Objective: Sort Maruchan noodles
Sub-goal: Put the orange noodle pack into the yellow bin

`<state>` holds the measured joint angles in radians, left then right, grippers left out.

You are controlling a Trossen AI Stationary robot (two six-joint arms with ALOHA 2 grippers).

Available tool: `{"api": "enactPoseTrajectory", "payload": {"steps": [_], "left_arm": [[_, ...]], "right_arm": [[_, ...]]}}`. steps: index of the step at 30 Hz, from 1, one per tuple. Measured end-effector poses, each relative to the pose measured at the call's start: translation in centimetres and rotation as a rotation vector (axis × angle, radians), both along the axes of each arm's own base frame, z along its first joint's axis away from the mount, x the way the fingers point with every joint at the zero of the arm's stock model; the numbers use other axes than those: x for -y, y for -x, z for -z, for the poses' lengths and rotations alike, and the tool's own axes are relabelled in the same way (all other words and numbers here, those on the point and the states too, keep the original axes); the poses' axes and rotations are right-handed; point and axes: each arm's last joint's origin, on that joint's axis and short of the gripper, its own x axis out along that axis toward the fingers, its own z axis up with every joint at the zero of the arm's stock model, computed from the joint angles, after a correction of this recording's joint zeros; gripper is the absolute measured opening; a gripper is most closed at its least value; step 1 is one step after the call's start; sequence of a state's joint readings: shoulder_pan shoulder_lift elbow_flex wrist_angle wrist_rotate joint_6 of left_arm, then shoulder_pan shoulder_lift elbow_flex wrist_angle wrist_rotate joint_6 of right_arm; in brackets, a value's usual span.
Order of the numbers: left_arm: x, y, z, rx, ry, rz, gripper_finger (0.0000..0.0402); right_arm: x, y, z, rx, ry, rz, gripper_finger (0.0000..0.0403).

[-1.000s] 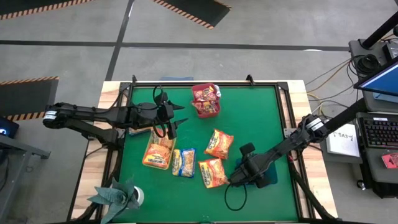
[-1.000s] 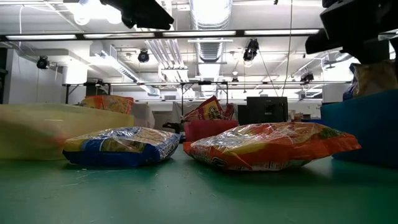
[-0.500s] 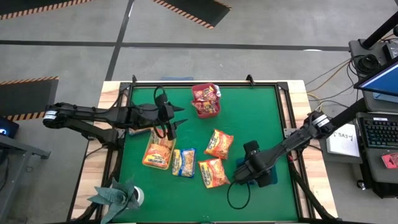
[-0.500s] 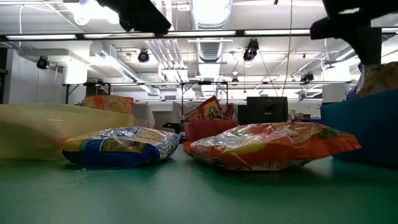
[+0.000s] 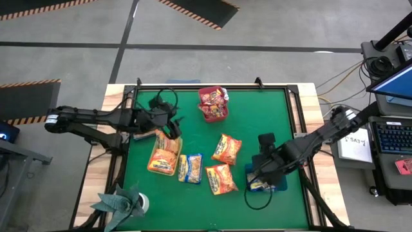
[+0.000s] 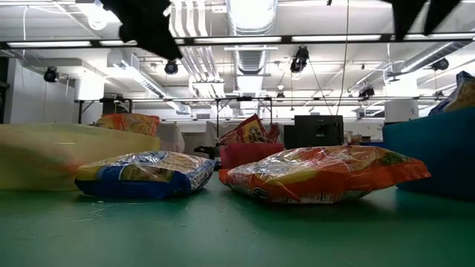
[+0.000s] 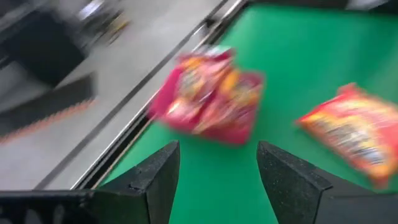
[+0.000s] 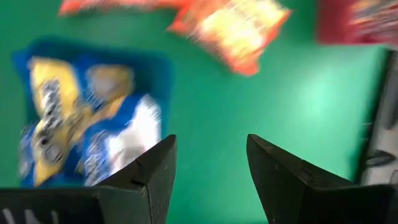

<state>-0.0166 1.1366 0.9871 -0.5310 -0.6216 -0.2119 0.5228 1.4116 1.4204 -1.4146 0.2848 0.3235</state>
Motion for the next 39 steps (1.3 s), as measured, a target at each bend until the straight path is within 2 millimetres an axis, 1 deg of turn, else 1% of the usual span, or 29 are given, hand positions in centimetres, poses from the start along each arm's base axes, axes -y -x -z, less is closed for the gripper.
{"api": "enactPoseTrajectory", "payload": {"steps": [3, 7, 9, 12, 14, 16, 20, 24, 29, 33, 39], "left_arm": [[-0.5, 0.7, -0.1, -0.084, 0.039, -0.094, 0.0193], [-1.1, 1.2, 0.0, -0.179, 0.089, -0.15, 0.0188], [-1.2, 1.1, 0.4, -0.222, 0.121, -0.135, 0.0185], [-1.0, 0.5, 0.7, -0.232, 0.161, -0.07, 0.0182], [-0.8, 0.2, 0.8, -0.237, 0.179, -0.027, 0.0179], [-0.5, -0.2, 0.9, -0.232, 0.188, 0.014, 0.0177], [0.0, -0.9, 0.9, -0.218, 0.19, 0.099, 0.0172], [0.4, -1.3, 0.7, -0.197, 0.167, 0.139, 0.0169], [0.6, -1.5, 0.5, -0.176, 0.158, 0.155, 0.0168], [0.9, -1.5, 0.5, -0.179, 0.157, 0.166, 0.0168], [1.6, -1.5, 0.5, -0.182, 0.154, 0.195, 0.0168]], "right_arm": [[0.8, 0.6, -1.4, 0.126, 0.026, 0.046, 0.0182], [1.8, 1.3, -3.3, 0.306, -0.001, 0.078, 0.0182], [2.1, 1.6, -4.0, 0.419, -0.023, 0.088, 0.0182], [2.7, 1.6, -4.7, 0.602, -0.026, 0.138, 0.0182], [3.2, 1.5, -4.7, 0.689, -0.037, 0.191, 0.0182], [4.0, 1.0, -4.3, 0.74, -0.068, 0.262, 0.0182], [6.3, -0.1, -2.4, 0.728, -0.147, 0.478, 0.0182], [9.1, -1.1, 0.4, 0.619, -0.254, 0.681, 0.0182], [12.3, -1.7, 4.1, 0.485, -0.389, 0.793, 0.0186], [14.2, -1.6, 6.8, 0.407, -0.48, 0.87, 0.0204], [16.2, -1.4, 9.9, 0.401, -0.595, 0.916, 0.024]]}}
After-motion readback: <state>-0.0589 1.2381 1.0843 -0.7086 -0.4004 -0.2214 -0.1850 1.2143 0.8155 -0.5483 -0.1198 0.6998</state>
